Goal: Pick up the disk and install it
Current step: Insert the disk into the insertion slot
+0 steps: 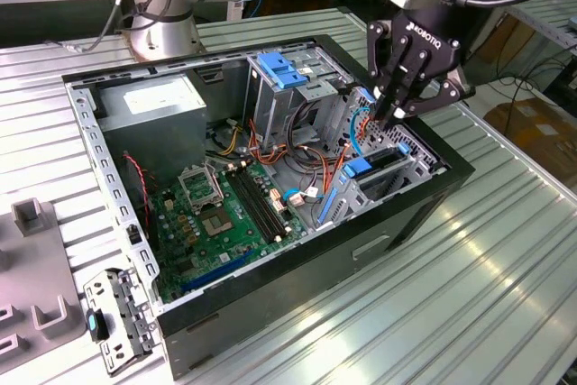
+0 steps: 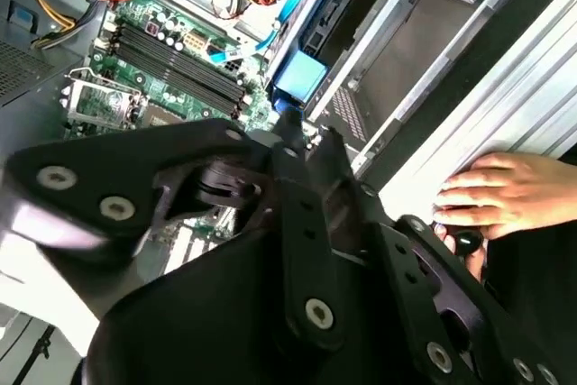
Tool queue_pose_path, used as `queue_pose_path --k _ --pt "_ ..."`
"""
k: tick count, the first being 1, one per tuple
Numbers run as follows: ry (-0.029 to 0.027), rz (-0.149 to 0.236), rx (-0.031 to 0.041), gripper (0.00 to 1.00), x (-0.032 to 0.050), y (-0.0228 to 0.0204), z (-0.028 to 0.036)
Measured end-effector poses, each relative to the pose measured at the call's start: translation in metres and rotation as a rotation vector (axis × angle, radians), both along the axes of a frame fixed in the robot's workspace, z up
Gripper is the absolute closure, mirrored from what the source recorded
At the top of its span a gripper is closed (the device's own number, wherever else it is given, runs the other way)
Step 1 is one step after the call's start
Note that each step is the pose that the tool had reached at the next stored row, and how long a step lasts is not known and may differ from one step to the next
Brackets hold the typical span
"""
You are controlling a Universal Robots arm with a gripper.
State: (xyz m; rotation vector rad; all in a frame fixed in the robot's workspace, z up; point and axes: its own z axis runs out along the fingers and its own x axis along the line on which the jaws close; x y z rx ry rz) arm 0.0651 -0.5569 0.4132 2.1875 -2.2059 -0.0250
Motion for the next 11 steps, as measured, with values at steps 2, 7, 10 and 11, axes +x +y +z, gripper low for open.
queue_pose_path --k 2,7,10,11 --pt "0.0 0.0 0.0 0.82 0.0032 0.0 -0.0052" --pt "0.0 0.0 0.0 0.89 0.0112 -0.0005 -0.0196" --pt "-0.0003 0.0 -0.0001 0.89 0.0114 -0.0005 -0.0234" --pt "-0.0003 0.0 -0.0002 0.89 0.0114 -0.0005 -0.0234"
